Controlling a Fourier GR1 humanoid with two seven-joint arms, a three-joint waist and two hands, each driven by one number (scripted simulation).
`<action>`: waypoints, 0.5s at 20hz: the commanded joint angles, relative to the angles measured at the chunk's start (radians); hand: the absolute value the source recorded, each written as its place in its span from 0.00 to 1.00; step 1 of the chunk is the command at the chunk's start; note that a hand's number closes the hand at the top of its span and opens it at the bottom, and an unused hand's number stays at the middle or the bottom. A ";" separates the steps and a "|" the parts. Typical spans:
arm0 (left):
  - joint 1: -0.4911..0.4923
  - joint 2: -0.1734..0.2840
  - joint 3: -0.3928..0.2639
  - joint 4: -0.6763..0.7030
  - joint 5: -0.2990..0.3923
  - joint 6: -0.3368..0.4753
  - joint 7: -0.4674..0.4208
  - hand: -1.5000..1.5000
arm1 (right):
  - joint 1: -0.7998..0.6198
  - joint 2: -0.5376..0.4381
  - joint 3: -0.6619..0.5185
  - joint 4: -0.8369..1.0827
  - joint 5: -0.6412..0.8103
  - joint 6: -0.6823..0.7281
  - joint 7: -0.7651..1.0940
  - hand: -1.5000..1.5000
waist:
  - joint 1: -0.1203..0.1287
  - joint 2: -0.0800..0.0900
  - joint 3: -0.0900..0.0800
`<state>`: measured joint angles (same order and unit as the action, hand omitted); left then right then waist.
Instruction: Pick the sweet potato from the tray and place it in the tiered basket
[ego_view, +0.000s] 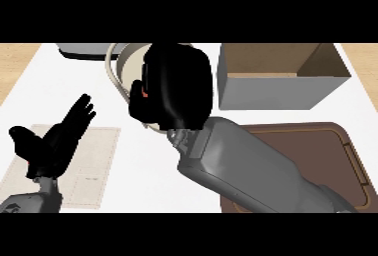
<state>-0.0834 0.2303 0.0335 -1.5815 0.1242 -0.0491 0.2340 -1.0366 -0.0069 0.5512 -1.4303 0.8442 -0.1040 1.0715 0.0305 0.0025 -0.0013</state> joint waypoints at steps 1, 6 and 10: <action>-0.008 0.028 0.033 0.024 0.033 -0.041 0.008 0.50 | -0.058 0.007 -0.025 0.137 -0.057 -0.104 0.063 1.00 | -0.003 0.001 0.000; -0.025 0.022 0.024 -0.020 0.006 -0.018 0.027 0.50 | -0.144 0.007 -0.007 0.297 -0.139 -0.178 0.023 1.00 | 0.003 0.001 0.000; 0.011 -0.024 -0.006 -0.022 -0.035 0.019 0.012 0.50 | -0.104 0.007 0.040 0.411 -0.115 -0.260 -0.059 1.00 | -0.002 0.002 0.001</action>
<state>-0.0772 0.2270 0.0448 -1.5884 0.1203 -0.0593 0.2350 -1.1258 -0.0045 0.5776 -1.1410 0.7459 -0.2778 1.0069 0.0297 0.0012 -0.0007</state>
